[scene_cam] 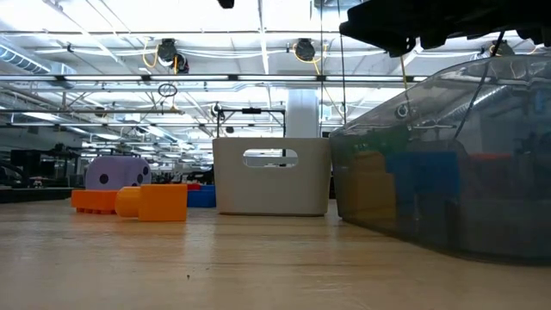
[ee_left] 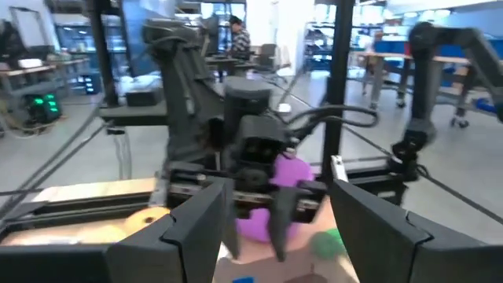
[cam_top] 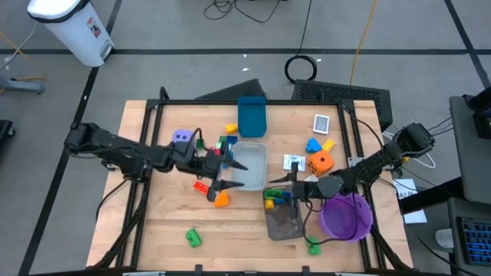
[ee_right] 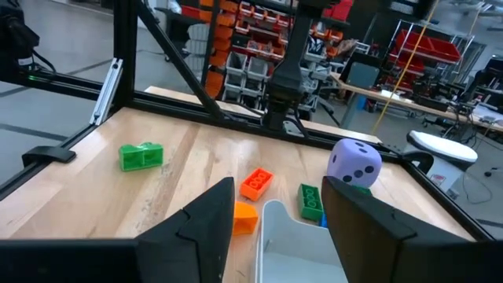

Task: Pick & Place Toys
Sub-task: Put the blue deck of cards into the blue bin

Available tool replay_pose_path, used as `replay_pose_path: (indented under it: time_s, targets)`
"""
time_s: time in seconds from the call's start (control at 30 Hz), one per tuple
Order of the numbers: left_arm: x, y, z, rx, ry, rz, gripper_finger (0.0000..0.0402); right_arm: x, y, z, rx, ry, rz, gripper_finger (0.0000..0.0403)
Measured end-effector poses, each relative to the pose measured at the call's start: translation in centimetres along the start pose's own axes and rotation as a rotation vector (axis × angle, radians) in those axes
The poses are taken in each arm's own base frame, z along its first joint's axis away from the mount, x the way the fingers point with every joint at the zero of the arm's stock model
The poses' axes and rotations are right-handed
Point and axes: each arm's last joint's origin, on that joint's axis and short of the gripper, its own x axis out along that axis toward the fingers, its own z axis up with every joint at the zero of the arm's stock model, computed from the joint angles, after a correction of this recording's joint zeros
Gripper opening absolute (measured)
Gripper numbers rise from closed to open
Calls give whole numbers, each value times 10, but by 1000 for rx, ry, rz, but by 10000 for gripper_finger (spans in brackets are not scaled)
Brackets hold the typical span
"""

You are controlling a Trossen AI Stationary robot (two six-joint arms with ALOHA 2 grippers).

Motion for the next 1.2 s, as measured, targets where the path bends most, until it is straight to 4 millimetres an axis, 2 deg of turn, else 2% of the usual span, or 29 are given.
replay_pose_path:
  time_s: [0.17, 0.33, 0.47, 0.53, 0.63, 0.73, 0.97, 1.2]
  targets:
    - [0, -27, 8, 9, -79, -89, 237, 0, 0, 0, 0, 0, 0, 187]
    - [3, -53, 16, 46, -243, -169, 237, 0, 0, 0, 0, 0, 0, 183]
    - [12, -65, 6, 25, -324, -200, 237, 0, 0, 0, -2, 3, 1, 185]
    - [16, -70, -1, 17, -308, -215, 237, 0, 0, 0, -2, 4, 1, 187]
    - [23, -72, -14, 18, -266, -218, 237, 0, 0, -1, -3, 7, 1, 186]
    - [25, -71, -16, 16, -262, -206, 237, 0, 0, -1, -3, 6, 1, 184]
    - [19, -67, -8, 19, -275, -199, 237, 0, 0, -1, -3, 6, 1, 187]
    - [-3, -69, 10, 75, -176, -200, 237, 0, 0, -1, -3, 6, 1, 183]
